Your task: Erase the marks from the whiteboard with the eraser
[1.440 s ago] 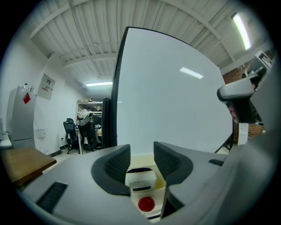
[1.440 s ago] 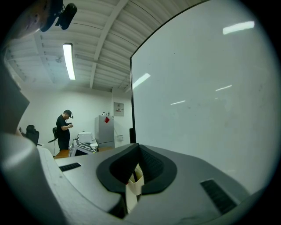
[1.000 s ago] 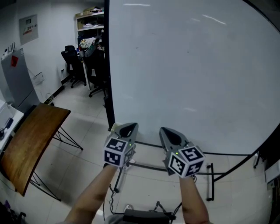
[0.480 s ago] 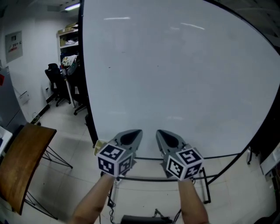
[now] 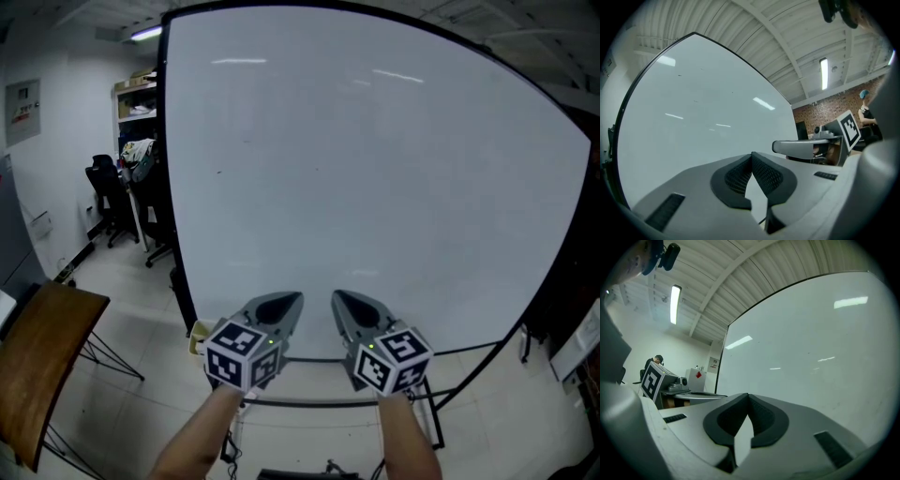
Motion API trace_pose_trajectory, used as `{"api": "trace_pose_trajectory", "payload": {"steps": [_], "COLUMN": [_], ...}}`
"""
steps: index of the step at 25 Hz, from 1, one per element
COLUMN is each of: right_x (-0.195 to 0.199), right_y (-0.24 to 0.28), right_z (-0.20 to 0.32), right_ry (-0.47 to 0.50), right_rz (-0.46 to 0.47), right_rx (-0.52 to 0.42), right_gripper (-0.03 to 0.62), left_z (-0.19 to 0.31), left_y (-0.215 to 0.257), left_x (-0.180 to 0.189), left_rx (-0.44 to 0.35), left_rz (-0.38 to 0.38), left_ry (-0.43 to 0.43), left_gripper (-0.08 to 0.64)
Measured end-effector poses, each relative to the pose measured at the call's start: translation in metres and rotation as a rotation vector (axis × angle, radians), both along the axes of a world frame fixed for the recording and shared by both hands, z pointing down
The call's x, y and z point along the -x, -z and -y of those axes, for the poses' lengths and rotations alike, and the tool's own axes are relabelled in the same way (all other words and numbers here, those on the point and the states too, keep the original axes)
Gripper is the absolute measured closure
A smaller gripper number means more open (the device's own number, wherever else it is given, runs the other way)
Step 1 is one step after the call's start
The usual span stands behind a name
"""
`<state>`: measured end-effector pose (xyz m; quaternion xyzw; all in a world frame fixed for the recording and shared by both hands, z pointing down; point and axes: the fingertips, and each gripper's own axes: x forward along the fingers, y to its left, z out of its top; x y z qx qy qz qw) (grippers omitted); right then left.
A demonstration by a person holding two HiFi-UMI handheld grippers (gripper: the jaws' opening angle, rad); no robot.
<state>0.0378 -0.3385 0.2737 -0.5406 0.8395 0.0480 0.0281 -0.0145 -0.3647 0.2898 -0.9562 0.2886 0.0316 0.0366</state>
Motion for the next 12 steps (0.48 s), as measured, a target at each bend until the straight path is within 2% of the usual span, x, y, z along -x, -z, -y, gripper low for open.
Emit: {"api": "trace_pose_trajectory", "payload": {"steps": [12], "right_x": [-0.0083], "right_y": [0.0029], "right_z": [-0.0057], "right_ry": [-0.001], "right_rz": [0.006], "right_rx": [-0.016], "right_gripper": [0.597], "left_z": [-0.0057], "left_y": [0.0028], "left_x": [-0.0099], "left_rx": [-0.009], "left_rz": [-0.002], "left_ry": [-0.011], "left_gripper": [0.559]}}
